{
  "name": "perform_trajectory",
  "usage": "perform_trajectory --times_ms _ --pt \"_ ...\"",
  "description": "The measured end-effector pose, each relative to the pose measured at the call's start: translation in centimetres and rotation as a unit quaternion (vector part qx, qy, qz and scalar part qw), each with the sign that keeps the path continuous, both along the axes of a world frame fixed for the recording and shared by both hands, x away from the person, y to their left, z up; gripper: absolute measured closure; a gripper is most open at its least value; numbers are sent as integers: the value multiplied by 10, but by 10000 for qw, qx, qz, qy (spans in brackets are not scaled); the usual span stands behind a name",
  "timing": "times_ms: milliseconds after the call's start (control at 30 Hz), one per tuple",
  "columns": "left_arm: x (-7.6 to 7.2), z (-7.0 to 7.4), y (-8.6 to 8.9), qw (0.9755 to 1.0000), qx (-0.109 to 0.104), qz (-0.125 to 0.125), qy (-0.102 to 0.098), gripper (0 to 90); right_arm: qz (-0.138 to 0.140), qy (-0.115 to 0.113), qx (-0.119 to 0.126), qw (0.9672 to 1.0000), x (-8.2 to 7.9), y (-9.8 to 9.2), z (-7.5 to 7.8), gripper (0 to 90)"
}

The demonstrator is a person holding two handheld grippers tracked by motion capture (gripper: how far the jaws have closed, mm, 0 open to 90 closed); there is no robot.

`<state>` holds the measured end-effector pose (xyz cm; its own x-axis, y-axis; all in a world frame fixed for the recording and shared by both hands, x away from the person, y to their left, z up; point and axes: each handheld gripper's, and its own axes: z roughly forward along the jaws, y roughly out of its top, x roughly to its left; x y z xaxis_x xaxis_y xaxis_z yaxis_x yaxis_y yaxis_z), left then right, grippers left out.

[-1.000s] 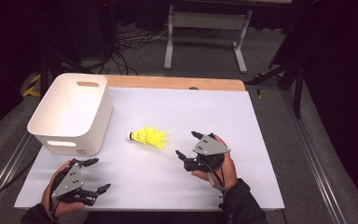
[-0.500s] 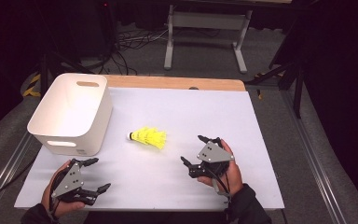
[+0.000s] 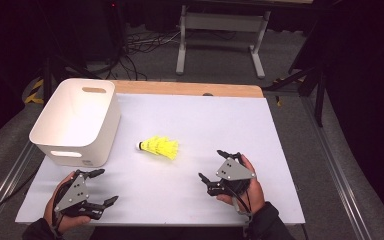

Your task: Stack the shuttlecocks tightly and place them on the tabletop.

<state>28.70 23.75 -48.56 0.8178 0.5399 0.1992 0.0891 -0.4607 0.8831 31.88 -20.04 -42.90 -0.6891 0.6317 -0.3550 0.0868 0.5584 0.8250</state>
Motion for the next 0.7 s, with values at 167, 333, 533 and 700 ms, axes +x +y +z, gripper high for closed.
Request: perform_trajectory --times_ms 167,333,533,700 --pt "0 0 0 10000 -7 3 3 98 -39 -55 -45 10000 -3 -5 -4 131" --pt "0 0 0 10000 -15 22 4 98 -36 -56 -45 10000 -7 -12 -9 134" --pt "2 0 1 10000 -77 35 19 98 -104 -3 -29 9999 -12 -20 -17 134" --pt "3 0 2 9999 -141 48 39 98 -121 90 -11 9999 -14 -27 -26 132"
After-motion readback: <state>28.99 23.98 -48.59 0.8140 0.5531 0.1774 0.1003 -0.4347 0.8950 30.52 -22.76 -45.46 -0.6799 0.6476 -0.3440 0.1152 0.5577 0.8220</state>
